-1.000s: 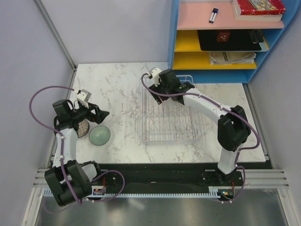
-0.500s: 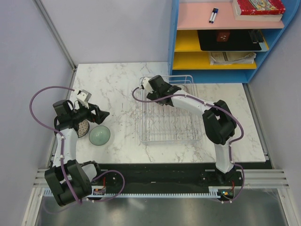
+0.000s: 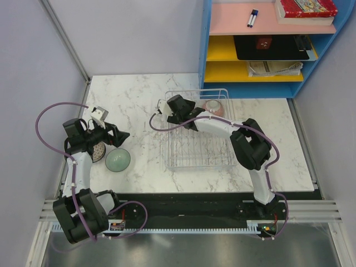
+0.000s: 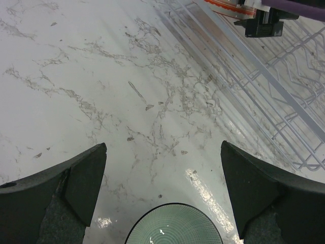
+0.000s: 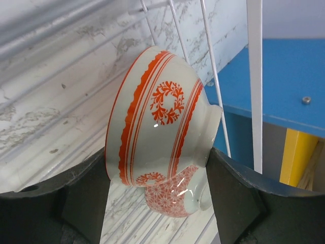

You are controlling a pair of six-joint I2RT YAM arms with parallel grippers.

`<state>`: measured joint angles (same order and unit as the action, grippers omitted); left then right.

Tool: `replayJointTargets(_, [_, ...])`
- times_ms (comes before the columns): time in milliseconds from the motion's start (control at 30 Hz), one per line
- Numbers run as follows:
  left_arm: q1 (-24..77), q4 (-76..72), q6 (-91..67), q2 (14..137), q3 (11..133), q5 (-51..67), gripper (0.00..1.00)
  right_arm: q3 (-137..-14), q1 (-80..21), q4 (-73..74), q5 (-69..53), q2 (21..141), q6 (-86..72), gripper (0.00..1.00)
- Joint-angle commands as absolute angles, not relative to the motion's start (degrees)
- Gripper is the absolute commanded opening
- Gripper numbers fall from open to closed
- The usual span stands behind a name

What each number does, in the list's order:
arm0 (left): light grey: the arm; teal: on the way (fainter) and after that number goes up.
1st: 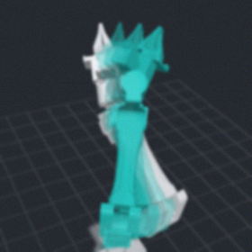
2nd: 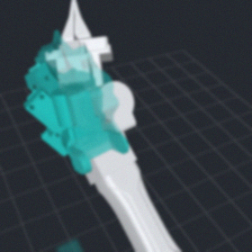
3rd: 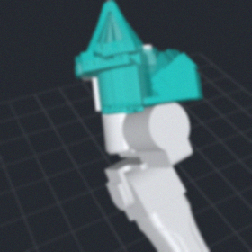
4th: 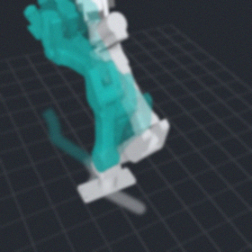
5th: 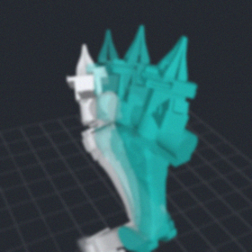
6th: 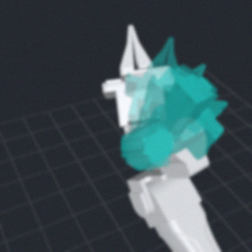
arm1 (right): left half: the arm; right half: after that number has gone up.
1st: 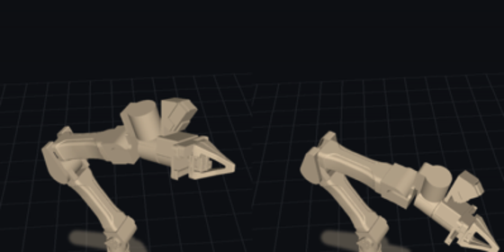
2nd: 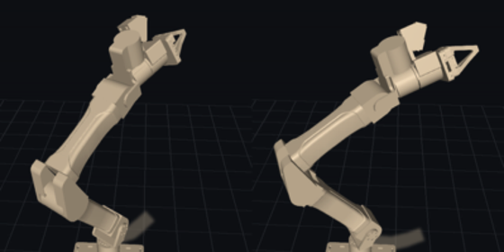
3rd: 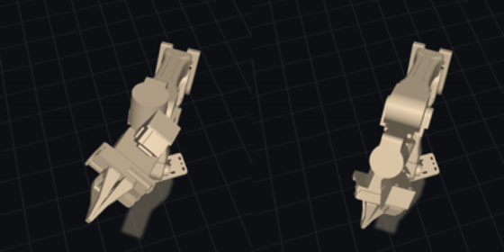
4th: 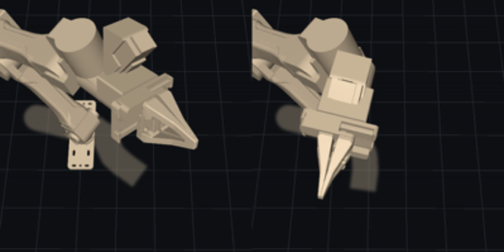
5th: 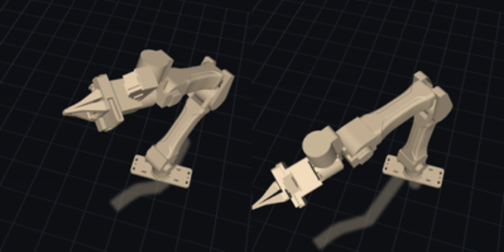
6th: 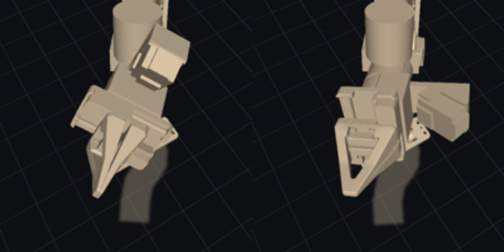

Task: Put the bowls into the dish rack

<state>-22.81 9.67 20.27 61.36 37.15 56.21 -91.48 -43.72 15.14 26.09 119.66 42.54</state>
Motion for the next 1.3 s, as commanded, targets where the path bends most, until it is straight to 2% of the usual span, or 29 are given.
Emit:
replayJointTargets(0, [-23.2, 7.7, 22.2, 61.3, 37.0, 58.5, 1.00, -91.4, -45.0, 9.2, 26.2, 119.7, 46.9, 0.00])
replayJointTargets(300, [-23.2, 7.8, 22.3, 61.2, 36.8, 58.6, 1.00, -89.7, -45.8, 5.6, 29.0, 122.6, 53.4, 0.02])
replayJointTargets(400, [-23.2, 7.7, 22.4, 61.3, 36.8, 58.8, 1.00, -89.1, -45.9, 4.5, 29.6, 123.0, 54.8, 0.07])
replayJointTargets(500, [-23.2, 7.8, 22.4, 61.4, 36.9, 58.8, 1.00, -89.2, -46.0, 4.5, 29.9, 123.2, 55.0, 0.16])
replayJointTargets(600, [-23.2, 7.8, 22.4, 61.4, 36.8, 58.9, 1.00, -89.1, -45.9, 4.7, 30.6, 123.0, 55.5, 0.35])
replayJointTargets(633, [-23.2, 7.8, 22.4, 61.4, 36.8, 58.9, 1.00, -88.9, -45.9, 4.9, 30.8, 122.9, 55.5, 0.52])
replayJointTargets(733, [-23.2, 7.7, 22.5, 61.4, 36.9, 59.1, 1.00, -88.0, -45.9, 5.5, 31.3, 122.4, 55.3, 0.76])
replayJointTargets(800, [-23.2, 7.8, 22.3, 61.4, 36.9, 59.1, 1.00, -87.5, -45.9, 5.8, 31.2, 121.8, 54.8, 0.80])
replayJointTargets(933, [-23.1, 7.8, 22.3, 61.5, 36.9, 59.0, 1.00, -87.1, -45.9, 6.2, 30.8, 121.4, 54.2, 0.96])
replayJointTargets(1267, [-23.2, 7.8, 22.2, 61.6, 37.0, 59.0, 1.00, -90.9, -45.8, 10.4, 28.3, 120.9, 50.3, 0.98])
